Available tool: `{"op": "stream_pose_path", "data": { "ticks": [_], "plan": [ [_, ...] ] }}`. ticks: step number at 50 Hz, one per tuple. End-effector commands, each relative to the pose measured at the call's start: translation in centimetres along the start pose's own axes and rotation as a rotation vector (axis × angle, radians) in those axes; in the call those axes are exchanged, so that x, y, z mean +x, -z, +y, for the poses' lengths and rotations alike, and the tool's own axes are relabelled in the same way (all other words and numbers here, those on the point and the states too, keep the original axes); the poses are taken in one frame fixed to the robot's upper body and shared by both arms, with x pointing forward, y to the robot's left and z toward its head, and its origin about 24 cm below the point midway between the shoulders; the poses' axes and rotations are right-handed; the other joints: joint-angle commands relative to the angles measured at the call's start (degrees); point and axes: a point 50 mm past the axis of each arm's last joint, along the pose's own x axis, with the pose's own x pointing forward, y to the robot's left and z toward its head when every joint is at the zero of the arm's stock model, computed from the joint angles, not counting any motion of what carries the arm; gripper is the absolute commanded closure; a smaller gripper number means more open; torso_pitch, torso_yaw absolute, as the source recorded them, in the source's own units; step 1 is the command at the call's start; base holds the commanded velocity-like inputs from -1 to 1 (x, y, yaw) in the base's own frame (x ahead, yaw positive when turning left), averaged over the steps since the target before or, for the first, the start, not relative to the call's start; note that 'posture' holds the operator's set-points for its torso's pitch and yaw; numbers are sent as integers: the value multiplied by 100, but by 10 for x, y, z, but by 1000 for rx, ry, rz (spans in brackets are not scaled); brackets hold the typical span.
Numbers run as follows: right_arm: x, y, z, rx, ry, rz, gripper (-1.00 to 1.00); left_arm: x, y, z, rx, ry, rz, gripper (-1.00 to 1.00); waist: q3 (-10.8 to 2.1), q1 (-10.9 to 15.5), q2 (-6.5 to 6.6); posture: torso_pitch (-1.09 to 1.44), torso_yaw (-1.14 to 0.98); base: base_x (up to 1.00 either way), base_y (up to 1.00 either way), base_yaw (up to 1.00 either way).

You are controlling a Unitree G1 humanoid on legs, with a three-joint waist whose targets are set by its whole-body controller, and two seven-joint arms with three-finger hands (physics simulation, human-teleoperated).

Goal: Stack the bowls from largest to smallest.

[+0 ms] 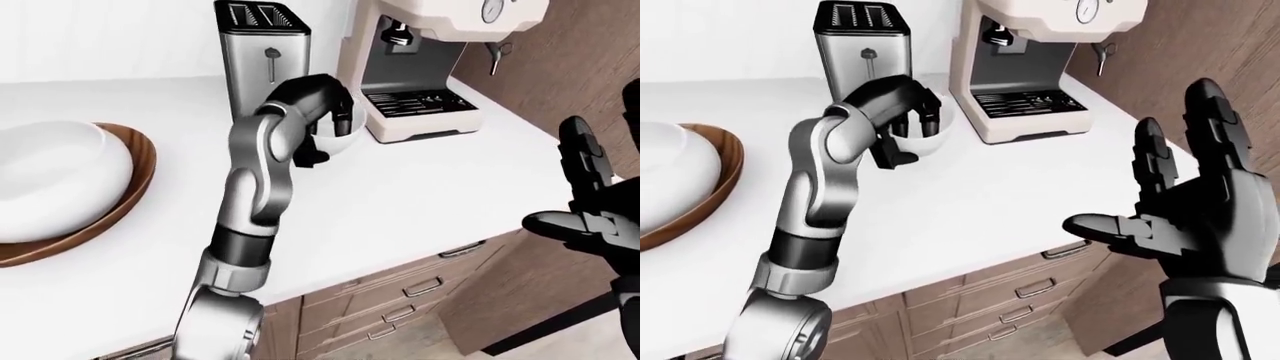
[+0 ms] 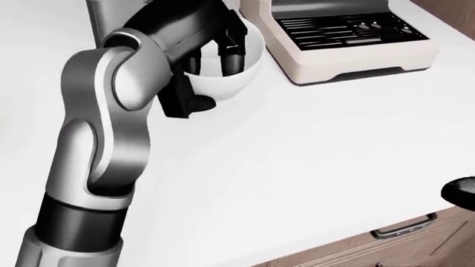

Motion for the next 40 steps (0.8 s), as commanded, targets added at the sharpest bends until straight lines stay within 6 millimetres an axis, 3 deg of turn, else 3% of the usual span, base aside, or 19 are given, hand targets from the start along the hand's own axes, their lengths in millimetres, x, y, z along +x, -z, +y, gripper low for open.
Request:
{"op": "stream_pose_path", "data": {
  "ticks": [1,40],
  "plan": [
    [-1,-9,2,-12,-7,-62,-100,-6,-8,19,26,-92,-28,100,-125,12,-6,0,-34,0,0,0],
    [0,-21,11,-18,-28,-73,-100,-22,16,34,-35,-133,21,100,-31,1030,21,0,-15,0,0,0]
  ]
}}
